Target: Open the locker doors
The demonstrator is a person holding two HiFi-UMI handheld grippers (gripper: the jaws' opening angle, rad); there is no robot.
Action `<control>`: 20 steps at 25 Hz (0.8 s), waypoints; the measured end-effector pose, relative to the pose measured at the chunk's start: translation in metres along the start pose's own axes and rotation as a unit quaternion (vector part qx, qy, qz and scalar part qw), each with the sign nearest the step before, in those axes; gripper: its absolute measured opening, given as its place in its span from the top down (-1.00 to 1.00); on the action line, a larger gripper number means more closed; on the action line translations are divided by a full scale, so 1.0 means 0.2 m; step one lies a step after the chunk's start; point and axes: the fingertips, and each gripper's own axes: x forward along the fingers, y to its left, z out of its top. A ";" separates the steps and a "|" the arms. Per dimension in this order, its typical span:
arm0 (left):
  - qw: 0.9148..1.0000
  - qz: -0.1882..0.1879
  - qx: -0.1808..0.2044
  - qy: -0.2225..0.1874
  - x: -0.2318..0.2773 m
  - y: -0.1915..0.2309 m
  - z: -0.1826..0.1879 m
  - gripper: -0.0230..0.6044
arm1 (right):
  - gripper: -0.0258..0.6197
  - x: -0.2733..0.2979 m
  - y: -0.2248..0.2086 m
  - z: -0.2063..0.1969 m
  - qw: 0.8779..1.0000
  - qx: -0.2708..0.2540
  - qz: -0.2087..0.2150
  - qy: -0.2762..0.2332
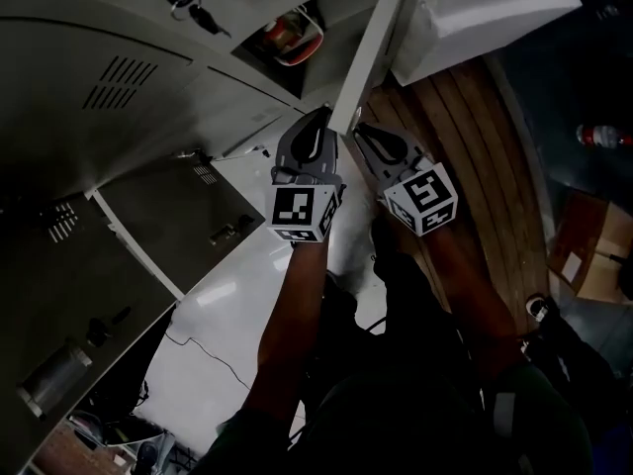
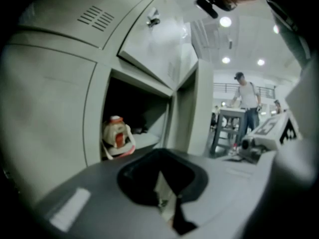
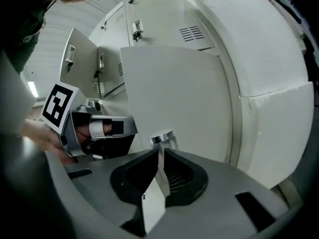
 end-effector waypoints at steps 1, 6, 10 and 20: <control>1.000 -0.007 0.000 0.002 0.01 -0.03 0.00 0.97 | 0.90 -0.03 -0.01 0.00 1.000 0.007 -0.011 -0.003; 0.999 -0.038 0.001 0.006 0.06 -0.19 0.03 0.97 | 0.90 -0.18 -0.09 0.02 0.997 0.034 -0.063 -0.013; 0.998 -0.064 0.006 0.011 0.11 -0.34 0.06 0.97 | 0.90 -0.31 -0.17 0.04 0.994 0.045 -0.097 -0.015; 0.994 -0.106 0.019 0.027 0.18 -0.67 0.16 0.97 | 0.90 -0.62 -0.32 0.17 0.985 0.065 -0.157 -0.035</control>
